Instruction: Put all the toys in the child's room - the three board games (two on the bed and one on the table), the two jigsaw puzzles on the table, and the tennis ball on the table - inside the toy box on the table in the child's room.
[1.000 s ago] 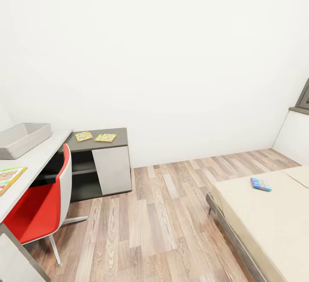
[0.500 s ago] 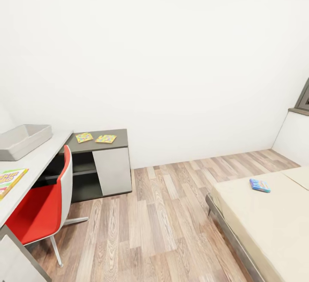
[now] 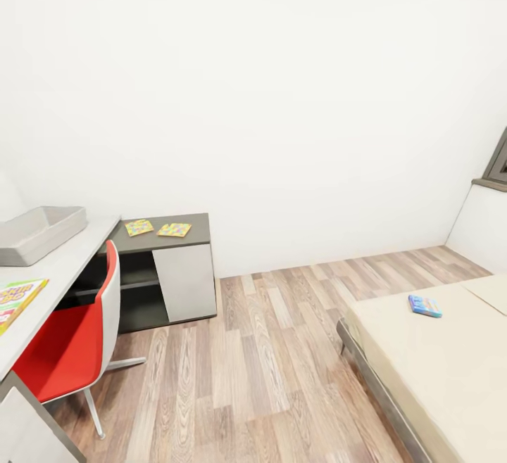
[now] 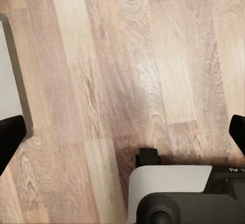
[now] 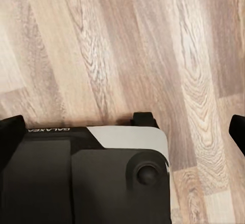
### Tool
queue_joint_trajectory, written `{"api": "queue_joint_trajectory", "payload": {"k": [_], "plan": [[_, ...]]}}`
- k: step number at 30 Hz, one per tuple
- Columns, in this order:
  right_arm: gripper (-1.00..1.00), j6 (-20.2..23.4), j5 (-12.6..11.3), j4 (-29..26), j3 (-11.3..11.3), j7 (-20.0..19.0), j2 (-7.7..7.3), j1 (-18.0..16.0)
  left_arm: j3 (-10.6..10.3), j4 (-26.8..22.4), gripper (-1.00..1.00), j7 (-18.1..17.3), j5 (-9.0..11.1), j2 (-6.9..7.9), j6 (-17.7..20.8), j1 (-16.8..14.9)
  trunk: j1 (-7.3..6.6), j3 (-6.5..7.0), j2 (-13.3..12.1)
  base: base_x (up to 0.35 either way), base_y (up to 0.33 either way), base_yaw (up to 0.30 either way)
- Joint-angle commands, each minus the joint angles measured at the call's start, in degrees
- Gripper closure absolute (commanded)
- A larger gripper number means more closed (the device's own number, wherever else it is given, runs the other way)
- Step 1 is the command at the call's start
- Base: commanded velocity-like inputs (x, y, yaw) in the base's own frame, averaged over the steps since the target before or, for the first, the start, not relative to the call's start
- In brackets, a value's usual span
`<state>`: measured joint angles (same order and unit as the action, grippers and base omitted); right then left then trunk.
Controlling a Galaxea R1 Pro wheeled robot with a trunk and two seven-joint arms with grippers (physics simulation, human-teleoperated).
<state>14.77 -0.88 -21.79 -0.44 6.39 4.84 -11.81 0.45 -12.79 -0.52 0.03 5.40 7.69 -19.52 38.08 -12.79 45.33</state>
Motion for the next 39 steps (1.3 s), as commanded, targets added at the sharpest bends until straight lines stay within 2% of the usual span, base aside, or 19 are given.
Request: {"api": "queue_joint_trajectory", "payload": {"k": [1, 5, 14, 30, 39], "plan": [[-1.00, 0.4, -0.1, -0.2, 0.0, 0.2, 0.07, -0.1, 0.0, -0.1, -1.00, -0.1, 0.0, 0.11, 0.3, -0.2, -0.22, 0.10, -0.4, 0.000, 0.000, 0.000], [-1.00, -1.0, -0.1, -0.3, 0.1, 0.3, 0.18, -0.4, 0.0, -0.1, -1.00, -0.2, 0.0, 0.47, -0.2, -0.7, -1.10, 0.82, -2.0, 0.000, 0.000, 0.000], [-1.00, -9.5, 0.1, 0.1, 0.3, 0.2, 0.13, -0.3, -0.5, 0.5, -1.00, -0.3, -0.2, 1.31, -2.8, -1.0, -3.07, 2.43, -5.6, 0.000, 0.000, 0.000], [-1.00, -10.0, 0.2, 0.4, 0.6, 0.2, 0.24, -0.1, -0.3, 0.6, -1.00, -0.3, -0.1, 1.57, -3.1, -0.9, -6.59, 5.32, -12.0, 0.000, 0.000, 0.000], [-1.00, -10.0, 0.2, 0.4, 0.6, 0.3, 0.64, -0.1, -0.3, 0.6, -1.00, -0.4, 0.0, 1.57, -3.1, -0.9, -8.56, 7.51, -15.6, 0.000, 0.000, 0.000]]}}
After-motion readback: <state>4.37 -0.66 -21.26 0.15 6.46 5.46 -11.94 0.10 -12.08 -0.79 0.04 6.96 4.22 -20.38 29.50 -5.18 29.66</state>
